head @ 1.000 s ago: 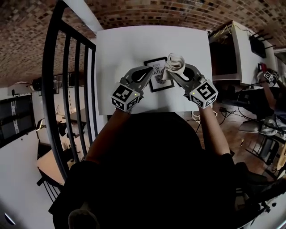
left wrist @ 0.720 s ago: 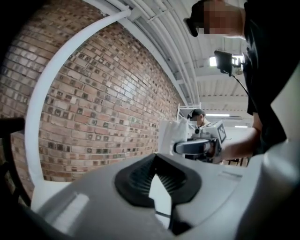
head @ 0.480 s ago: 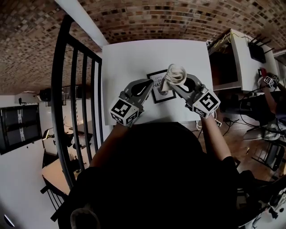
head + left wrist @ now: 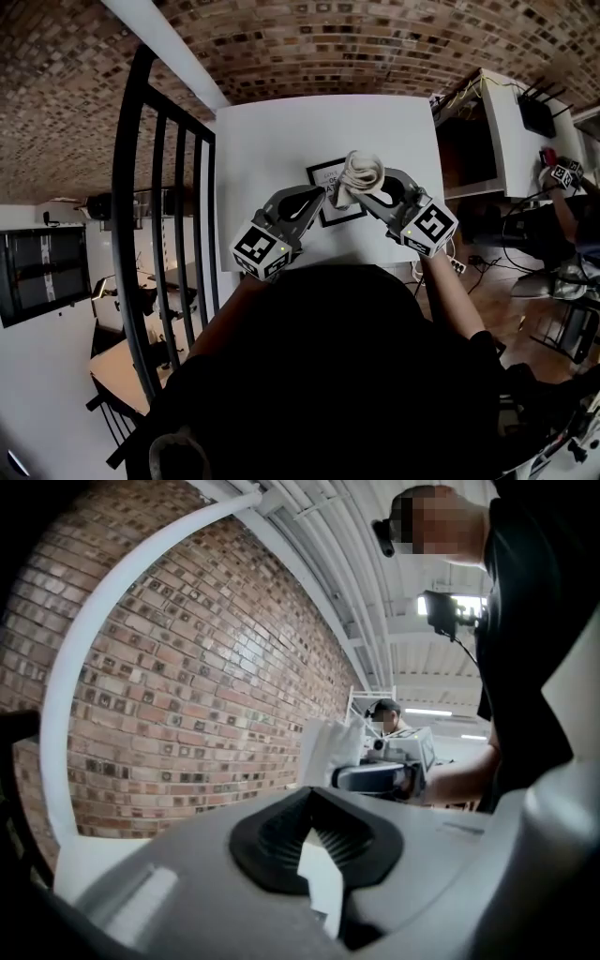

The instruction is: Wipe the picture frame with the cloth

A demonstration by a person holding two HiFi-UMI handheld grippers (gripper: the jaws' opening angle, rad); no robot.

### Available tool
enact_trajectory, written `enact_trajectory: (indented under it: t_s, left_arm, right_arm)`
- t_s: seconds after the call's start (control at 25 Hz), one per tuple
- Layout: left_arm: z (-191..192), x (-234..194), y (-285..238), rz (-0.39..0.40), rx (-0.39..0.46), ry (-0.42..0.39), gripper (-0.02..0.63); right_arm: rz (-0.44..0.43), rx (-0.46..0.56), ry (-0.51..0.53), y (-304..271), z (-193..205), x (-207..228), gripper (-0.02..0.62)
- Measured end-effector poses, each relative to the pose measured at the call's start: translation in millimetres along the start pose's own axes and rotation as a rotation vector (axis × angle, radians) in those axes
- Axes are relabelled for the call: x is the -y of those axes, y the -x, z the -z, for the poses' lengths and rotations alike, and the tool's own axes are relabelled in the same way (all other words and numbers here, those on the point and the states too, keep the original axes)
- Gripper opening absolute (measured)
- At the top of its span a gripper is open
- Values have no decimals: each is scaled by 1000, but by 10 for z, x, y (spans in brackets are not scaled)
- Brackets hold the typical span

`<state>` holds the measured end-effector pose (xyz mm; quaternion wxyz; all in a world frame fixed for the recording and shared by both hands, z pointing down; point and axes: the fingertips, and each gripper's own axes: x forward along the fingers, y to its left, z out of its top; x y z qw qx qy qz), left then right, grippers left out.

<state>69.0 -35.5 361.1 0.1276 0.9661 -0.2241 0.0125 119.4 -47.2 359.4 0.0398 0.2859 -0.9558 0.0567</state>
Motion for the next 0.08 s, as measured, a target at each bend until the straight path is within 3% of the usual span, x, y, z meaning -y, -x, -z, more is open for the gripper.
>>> enact_trajectory:
  t_s: [0.08]
  left_arm:
    - [4, 46, -4, 3, -3, -3, 0]
  right_arm:
    - [-10, -6, 11, 10, 1, -21, 123]
